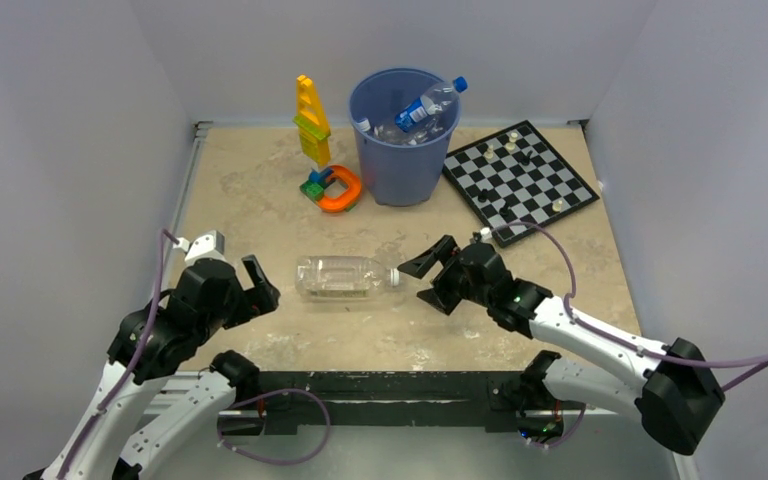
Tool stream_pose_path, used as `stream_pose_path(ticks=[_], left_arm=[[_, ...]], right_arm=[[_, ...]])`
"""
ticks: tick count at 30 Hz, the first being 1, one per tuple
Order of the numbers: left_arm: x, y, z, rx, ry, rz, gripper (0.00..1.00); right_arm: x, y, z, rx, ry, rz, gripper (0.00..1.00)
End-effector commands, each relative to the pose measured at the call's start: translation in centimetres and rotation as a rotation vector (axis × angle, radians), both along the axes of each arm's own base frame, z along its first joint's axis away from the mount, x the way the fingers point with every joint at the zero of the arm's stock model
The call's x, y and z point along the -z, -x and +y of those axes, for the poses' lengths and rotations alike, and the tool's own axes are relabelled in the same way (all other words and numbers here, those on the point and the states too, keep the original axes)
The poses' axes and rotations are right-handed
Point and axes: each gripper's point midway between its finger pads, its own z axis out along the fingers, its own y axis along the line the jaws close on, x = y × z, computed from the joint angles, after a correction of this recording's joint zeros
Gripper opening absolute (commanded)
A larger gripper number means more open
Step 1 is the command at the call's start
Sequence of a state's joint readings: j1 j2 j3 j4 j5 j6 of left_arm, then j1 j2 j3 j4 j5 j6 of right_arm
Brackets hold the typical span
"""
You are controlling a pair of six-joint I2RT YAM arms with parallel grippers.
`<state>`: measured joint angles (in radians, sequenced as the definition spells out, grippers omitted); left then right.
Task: Put the plastic bottles in the bin
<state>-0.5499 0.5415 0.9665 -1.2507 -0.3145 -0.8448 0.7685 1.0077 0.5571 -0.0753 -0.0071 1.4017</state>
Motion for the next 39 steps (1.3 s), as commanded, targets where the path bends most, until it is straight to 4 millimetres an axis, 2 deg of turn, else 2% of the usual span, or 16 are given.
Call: stream_pose_path(ticks=[1, 6, 16, 20, 27, 33, 39], left_arm=[[-0.4, -0.6, -0.6, 0.021, 0.006, -0.011, 0.99], [-0.3, -0.6, -0.7, 0.020, 0.014, -0.005, 0.99], [-0.8, -0.5, -0.8, 0.021, 0.026, -0.013, 0.99], [-0.6, -0.1, -0.6, 0.024, 0.017, -0.003, 0.99], [-1.1, 0.6, -0.1, 0.027, 0.021, -0.016, 0.99], [-1.1, 1.0, 0.2, 0.026, 0.015, -0.011, 0.99], [-1.1, 1.1, 0.0, 0.028, 0.030, -0.010, 0.99]], right_arm=[[-0.4, 0.1, 1.0, 0.132, -0.212, 0.206, 0.93], [2.4, 0.2, 0.9, 0.200, -0.142, 0.368, 0.91], [6.2, -0.7, 3.8, 0.173, -0.143, 0.480, 0.92], [6.7, -1.5, 5.2, 0.161, -0.163, 0.505, 0.91], [8.1, -2.7, 5.6, 0.247, -0.205, 0.569, 0.88], [7.4, -4.2, 6.1, 0.279, -0.226, 0.554, 0.87], [7.7, -6.1, 6.1, 0.319, -0.233, 0.561, 0.87]])
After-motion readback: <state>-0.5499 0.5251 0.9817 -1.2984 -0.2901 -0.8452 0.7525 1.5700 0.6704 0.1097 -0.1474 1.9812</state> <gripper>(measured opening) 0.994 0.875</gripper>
